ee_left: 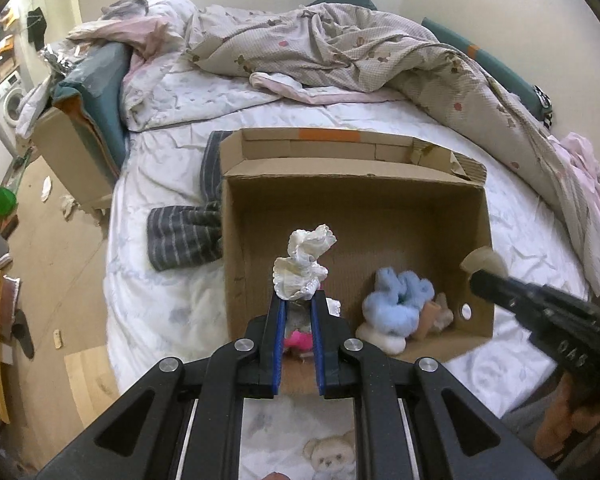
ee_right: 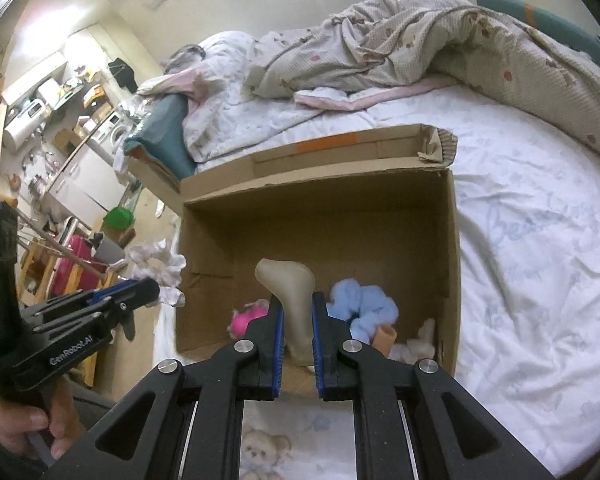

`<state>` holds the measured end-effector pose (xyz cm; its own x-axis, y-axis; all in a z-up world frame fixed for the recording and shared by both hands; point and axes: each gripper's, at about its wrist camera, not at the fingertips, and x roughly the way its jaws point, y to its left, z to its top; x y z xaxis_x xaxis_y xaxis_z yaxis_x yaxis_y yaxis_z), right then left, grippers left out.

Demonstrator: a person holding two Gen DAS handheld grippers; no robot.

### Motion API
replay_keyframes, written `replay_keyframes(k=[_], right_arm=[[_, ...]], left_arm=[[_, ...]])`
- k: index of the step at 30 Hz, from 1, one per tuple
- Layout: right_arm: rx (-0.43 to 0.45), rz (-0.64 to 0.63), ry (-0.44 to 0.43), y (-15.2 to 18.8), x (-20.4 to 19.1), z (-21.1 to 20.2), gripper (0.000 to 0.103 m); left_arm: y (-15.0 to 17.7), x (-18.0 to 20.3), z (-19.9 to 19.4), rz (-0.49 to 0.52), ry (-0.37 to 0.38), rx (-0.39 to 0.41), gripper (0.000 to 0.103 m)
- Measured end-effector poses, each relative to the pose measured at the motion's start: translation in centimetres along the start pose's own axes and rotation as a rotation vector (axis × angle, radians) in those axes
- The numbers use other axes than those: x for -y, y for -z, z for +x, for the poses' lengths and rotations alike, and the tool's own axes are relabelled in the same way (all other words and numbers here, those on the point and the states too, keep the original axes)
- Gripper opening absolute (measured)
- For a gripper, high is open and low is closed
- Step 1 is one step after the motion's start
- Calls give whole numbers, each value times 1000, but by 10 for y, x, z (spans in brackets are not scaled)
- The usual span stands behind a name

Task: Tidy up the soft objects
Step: 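Carry the white tissue and foam insert over the box with both grippers, then open both grippers to drop the tissue and foam insert into the box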

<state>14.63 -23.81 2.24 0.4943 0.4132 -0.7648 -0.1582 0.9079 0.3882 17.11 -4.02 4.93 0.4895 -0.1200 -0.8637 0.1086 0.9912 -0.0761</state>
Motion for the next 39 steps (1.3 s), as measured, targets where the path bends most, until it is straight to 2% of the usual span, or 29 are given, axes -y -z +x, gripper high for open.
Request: replay_keyframes(k=[10,23,32,34,35,36,37,38,39], right_arm=[[-91,24,-4,16,12,54,13],[-180,59,16,21,20,86,14],[-175,75,3,19,23,89,18],[-169,83,-3,19,24,87,18],[-166,87,-7,18,25,87,18],[-164,90,-11,18,25,86,20],[-160,91,-16,18,25,86,20],[-157,90,-16,18,26,84,21],[-154,91,-18,19,27,83,23]], left_arm=[[13,1,60,15,-10,-44,12],[22,-3,72,27,-10,-60,12],[20,2,70,30,7,-57,17],[20,2,68,29,9,-52,19],[20,2,67,27,9,-50,26],[20,2,66,24,10,-47,39],[19,1,65,20,13,-41,46],[19,1,64,19,14,-36,52],[19,2,62,27,12,-27,52]])
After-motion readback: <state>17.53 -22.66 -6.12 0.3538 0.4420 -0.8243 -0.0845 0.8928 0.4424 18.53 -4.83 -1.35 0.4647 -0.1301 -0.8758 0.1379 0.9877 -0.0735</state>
